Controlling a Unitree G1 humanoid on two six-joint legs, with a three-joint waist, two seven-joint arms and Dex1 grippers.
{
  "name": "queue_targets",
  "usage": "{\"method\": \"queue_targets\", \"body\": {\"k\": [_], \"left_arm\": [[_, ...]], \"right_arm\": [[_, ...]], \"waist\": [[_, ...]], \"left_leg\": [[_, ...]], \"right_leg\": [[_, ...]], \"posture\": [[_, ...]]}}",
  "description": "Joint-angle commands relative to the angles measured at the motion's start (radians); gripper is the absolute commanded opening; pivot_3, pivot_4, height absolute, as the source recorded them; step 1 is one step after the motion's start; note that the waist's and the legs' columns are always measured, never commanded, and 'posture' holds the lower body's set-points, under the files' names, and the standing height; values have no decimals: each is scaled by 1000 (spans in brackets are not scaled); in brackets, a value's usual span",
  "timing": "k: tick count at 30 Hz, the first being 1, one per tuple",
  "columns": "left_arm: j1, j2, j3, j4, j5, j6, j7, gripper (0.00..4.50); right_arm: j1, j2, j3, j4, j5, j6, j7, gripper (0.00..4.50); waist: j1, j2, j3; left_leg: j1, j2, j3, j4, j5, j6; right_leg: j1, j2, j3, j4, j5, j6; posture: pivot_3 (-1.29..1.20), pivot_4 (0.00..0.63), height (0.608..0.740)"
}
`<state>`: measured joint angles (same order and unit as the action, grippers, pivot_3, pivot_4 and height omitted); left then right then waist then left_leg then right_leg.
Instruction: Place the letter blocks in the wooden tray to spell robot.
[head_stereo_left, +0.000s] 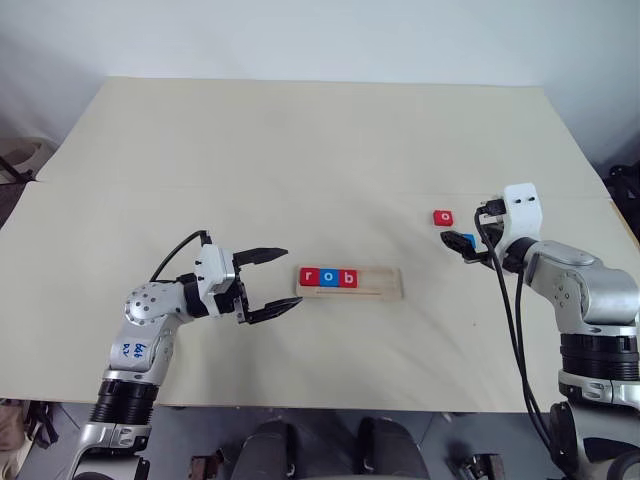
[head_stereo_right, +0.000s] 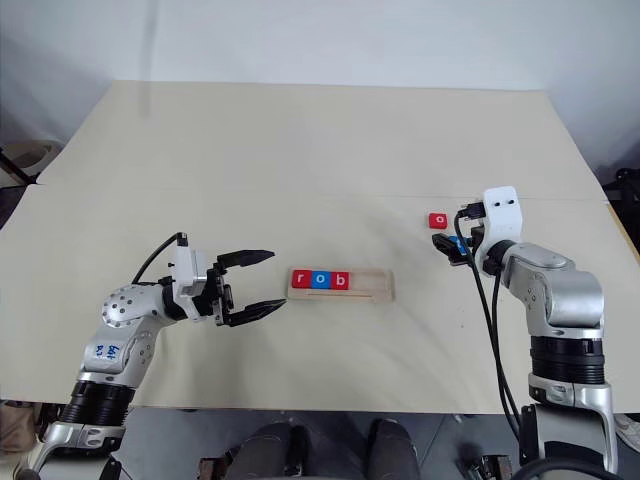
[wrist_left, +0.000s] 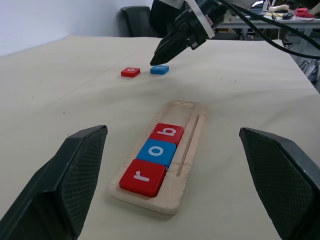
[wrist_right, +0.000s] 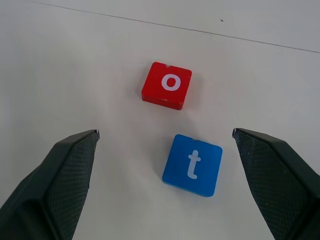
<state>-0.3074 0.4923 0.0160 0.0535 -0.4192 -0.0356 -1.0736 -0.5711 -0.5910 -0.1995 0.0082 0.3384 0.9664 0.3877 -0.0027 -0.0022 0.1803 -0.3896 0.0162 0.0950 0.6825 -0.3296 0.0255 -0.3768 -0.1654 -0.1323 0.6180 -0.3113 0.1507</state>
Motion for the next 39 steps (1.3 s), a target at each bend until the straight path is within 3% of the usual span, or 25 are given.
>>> {"method": "queue_targets", "body": {"k": [1,14,18,24,25,30,39], "left_arm": [[-15,-2,2,-14,6,-20,0,4500],[-14,-9,8,-25,10,-20,13,4500],[-3,-8,11,-39,9,-19,23,4500],[6,-7,12,-47,7,-18,31,4500],[7,-8,11,-48,7,-18,32,4500],[-4,-16,3,-37,6,-17,30,4500],[-57,-29,-21,29,2,-15,-26,4500]], "right_arm": [[-55,22,22,25,-27,-23,-30,4477],[-245,146,78,418,-156,-233,-132,4477],[-263,165,77,454,-166,-229,-145,3567],[-267,168,68,439,-164,-222,-144,1484],[-265,167,66,427,-159,-218,-138,1448],[-237,162,51,282,-141,-120,-152,1448],[65,227,-38,-428,-25,348,-207,1448]], "waist": [[-1,0,0],[-4,0,0],[-9,0,0],[-10,0,0],[-10,0,0],[-15,0,0],[-1,0,0]], "left_leg": [[0,0,0,0,0,0],[0,0,0,0,0,0],[0,0,0,0,0,0],[0,0,-1,0,0,0],[0,0,-1,0,0,0],[0,0,0,0,0,0],[-1,0,-1,-1,0,0]], "right_leg": [[0,0,0,0,0,0],[-1,0,0,0,0,0],[-1,0,0,0,0,0],[0,0,0,0,0,0],[0,0,0,1,0,0],[-1,0,0,0,0,0],[-1,0,0,0,0,0]], "posture": [[0,150,740],[0,150,740],[0,150,740],[0,150,740],[0,150,740],[0,150,740],[0,150,740]]}}
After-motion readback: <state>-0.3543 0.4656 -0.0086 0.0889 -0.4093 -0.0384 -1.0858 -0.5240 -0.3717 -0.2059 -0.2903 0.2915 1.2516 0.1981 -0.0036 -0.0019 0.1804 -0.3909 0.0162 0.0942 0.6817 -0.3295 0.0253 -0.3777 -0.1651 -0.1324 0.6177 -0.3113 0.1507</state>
